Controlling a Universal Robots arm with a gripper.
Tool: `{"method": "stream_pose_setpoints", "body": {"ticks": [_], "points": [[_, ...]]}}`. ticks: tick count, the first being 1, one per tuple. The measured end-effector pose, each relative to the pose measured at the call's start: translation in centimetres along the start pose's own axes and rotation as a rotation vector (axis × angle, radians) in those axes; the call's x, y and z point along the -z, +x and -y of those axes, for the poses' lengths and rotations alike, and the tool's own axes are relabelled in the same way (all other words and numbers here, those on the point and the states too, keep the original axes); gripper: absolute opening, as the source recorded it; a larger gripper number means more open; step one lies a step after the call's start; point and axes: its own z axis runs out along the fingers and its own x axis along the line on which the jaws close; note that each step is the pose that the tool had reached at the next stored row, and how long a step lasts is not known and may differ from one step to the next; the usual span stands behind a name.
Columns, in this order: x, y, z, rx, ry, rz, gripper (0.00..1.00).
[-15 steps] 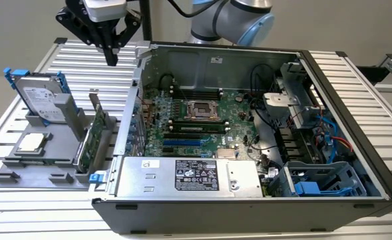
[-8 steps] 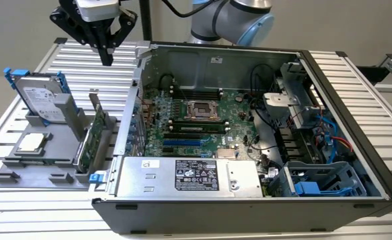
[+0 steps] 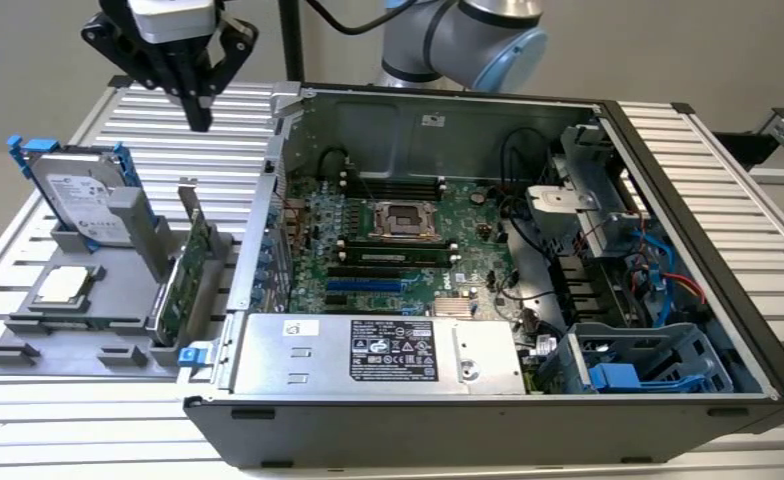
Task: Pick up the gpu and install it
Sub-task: 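Reach for the gpu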
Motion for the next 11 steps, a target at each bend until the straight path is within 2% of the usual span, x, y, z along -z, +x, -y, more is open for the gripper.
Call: {"method": "stream_pose_setpoints", "body": {"ticks": [11], "points": [[-0.02,1.29,0.09,0.0,0.0,-0.0001,0.0]]}}
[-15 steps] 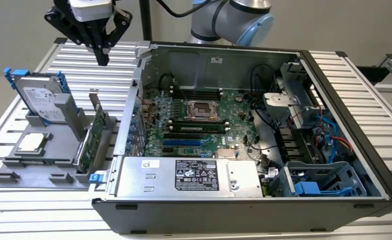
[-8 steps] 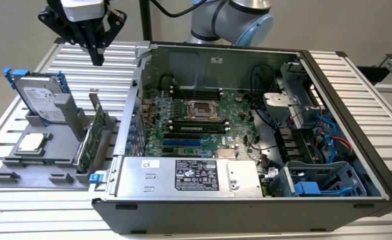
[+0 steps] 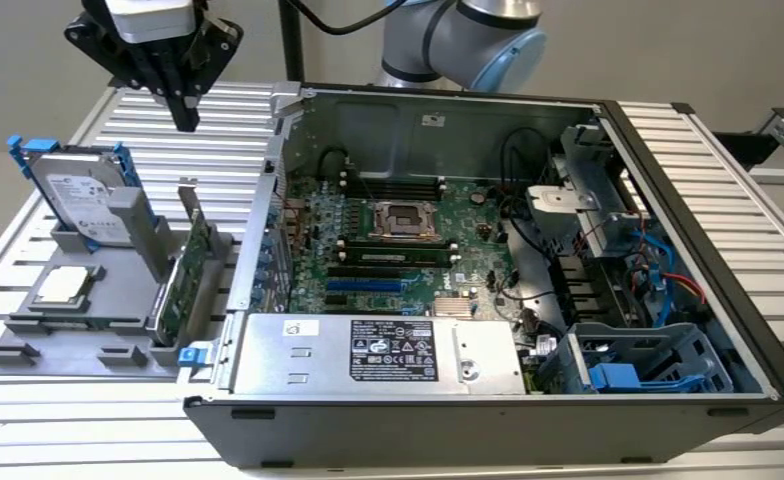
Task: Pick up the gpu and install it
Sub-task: 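Reach for the gpu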
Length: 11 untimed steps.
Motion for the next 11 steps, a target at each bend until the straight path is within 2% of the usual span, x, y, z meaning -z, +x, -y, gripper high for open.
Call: {"method": "stream_pose_setpoints", "body": {"ticks": [11], "points": [[-0.04,1.21,0.08,0.0,0.0,0.0,0.0]]}}
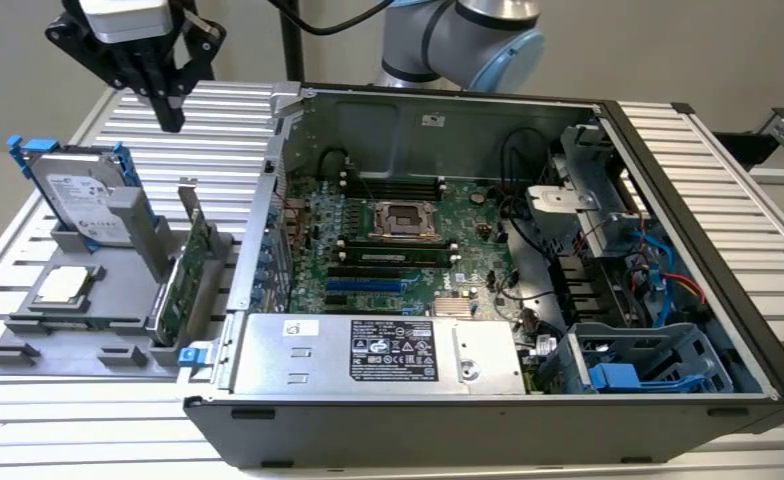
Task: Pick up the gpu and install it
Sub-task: 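Reach for the gpu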
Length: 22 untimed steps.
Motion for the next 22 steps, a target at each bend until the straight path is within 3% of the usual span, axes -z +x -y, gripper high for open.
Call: {"method": "stream_pose_setpoints", "body": {"ticks": [22], "points": [[-0.06,2.56,0.19,0.0,0.0006,-0.0086,0.0]]}}
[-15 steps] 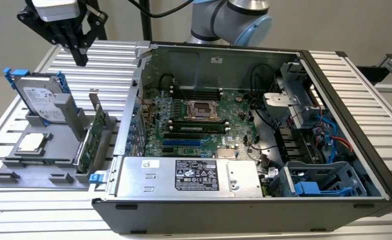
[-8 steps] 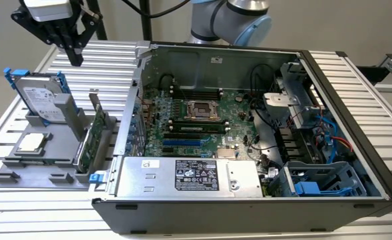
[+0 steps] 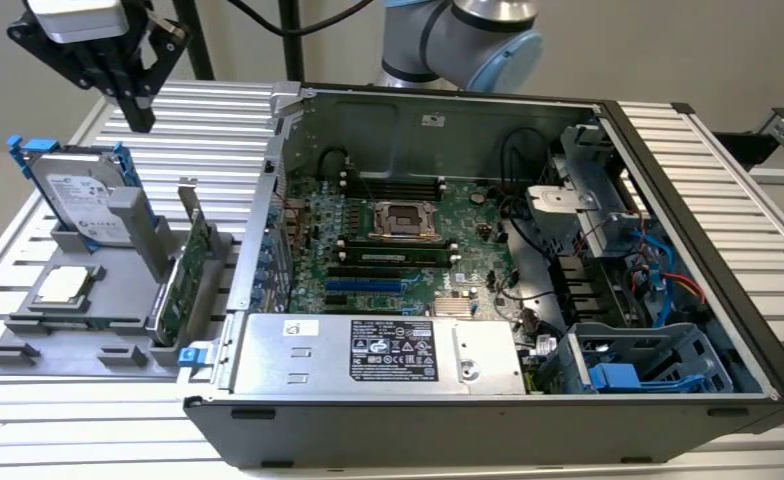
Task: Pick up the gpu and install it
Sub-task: 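Reach for the gpu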
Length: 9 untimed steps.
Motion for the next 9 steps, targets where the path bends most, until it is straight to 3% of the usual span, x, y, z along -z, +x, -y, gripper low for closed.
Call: {"method": "stream_pose_setpoints", "body": {"ticks": [9], "points": [[-0.01,0.62,0.04,0.0,0.0002,-0.0027,0.0]]}}
